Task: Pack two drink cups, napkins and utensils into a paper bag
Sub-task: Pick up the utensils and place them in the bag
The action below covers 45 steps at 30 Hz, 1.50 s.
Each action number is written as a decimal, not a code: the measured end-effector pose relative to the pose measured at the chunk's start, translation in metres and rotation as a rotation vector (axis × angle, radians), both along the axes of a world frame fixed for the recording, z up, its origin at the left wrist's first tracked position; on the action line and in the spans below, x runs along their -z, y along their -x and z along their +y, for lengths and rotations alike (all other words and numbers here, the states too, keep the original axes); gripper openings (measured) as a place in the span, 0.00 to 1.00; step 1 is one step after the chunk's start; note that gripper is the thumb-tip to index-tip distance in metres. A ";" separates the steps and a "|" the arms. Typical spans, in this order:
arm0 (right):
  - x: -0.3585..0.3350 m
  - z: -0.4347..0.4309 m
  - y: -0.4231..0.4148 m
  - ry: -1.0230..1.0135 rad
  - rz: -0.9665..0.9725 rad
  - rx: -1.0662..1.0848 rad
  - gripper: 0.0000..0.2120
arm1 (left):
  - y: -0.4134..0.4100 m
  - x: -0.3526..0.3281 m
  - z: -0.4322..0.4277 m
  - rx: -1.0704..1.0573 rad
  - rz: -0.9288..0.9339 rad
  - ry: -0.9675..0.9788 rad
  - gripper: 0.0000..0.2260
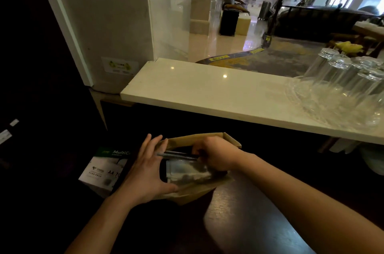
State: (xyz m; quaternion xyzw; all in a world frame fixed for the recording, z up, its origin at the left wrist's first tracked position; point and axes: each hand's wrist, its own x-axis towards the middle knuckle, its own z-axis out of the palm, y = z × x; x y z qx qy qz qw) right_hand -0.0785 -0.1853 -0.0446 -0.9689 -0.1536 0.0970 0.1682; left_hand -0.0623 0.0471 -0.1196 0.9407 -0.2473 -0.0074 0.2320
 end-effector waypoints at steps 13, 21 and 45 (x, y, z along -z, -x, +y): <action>0.054 0.013 -0.027 0.302 0.154 0.067 0.14 | 0.000 0.004 -0.002 0.052 -0.018 -0.003 0.57; 0.073 0.008 -0.034 0.272 0.188 0.078 0.15 | 0.001 0.006 -0.002 0.038 -0.038 -0.038 0.57; 0.066 0.004 -0.024 0.195 0.038 0.056 0.12 | -0.006 0.002 -0.012 -0.033 -0.121 -0.200 0.50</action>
